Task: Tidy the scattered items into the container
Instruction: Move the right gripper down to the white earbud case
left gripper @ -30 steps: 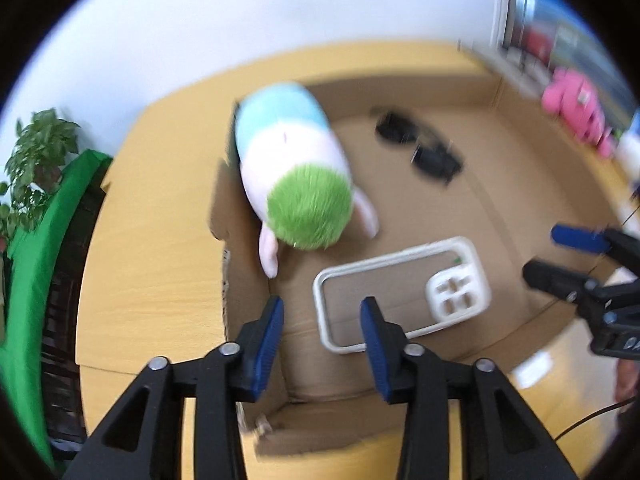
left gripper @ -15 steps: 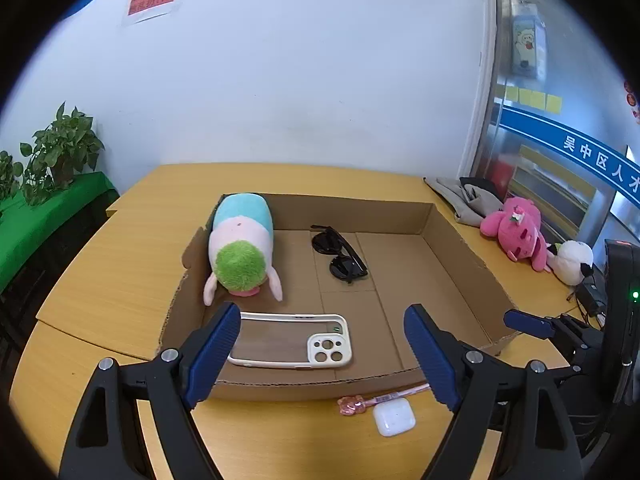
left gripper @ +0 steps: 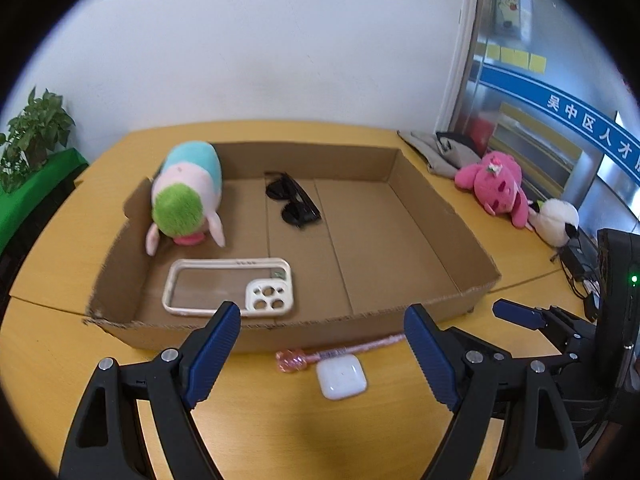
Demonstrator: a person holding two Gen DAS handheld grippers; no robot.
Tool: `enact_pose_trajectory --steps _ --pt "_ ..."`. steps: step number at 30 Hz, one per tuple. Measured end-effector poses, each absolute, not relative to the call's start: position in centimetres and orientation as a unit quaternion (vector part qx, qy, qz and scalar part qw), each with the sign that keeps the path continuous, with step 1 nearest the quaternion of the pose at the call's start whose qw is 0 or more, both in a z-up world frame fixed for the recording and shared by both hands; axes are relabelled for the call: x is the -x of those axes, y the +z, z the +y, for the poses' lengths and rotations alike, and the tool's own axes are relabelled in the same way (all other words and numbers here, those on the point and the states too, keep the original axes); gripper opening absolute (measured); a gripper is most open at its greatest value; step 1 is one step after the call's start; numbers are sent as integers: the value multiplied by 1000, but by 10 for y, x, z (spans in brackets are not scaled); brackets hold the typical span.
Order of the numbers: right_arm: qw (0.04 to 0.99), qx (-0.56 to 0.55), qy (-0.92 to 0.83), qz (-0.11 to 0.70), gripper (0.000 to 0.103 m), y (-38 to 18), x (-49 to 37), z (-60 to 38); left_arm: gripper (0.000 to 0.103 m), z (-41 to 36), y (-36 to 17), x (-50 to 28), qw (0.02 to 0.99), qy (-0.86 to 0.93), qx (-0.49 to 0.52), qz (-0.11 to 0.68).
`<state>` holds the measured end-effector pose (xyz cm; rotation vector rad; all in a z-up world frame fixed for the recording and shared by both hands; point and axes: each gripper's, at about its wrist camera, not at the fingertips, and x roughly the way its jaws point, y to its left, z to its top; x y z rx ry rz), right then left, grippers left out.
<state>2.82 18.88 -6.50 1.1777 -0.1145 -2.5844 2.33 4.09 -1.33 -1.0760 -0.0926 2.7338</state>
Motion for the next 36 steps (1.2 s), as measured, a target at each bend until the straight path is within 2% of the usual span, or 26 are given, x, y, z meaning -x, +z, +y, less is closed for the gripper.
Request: enact_pose_trajectory --steps 9,20,24,27,30,32,36 --pt "156 -460 -873 -47 95 -104 -29 201 84 49 -48 -14 126 900 416 -37" --pt "241 -481 -843 -22 95 -130 -36 141 83 16 -66 -10 126 885 441 -82" --pt "245 -477 -844 -20 95 -136 -33 118 83 -8 -74 -4 111 872 465 -102" --pt "242 -475 -846 3 84 -136 -29 99 83 -21 -82 -7 109 866 475 -112" --pt "236 -471 -849 38 67 -136 -29 82 83 -33 -88 -12 117 863 477 -121" --pt "228 -469 -851 58 49 -136 -29 75 83 -40 -92 -15 120 860 480 -129" --pt "226 -474 -848 67 49 -134 -29 70 83 -50 -99 -17 132 853 485 -142"
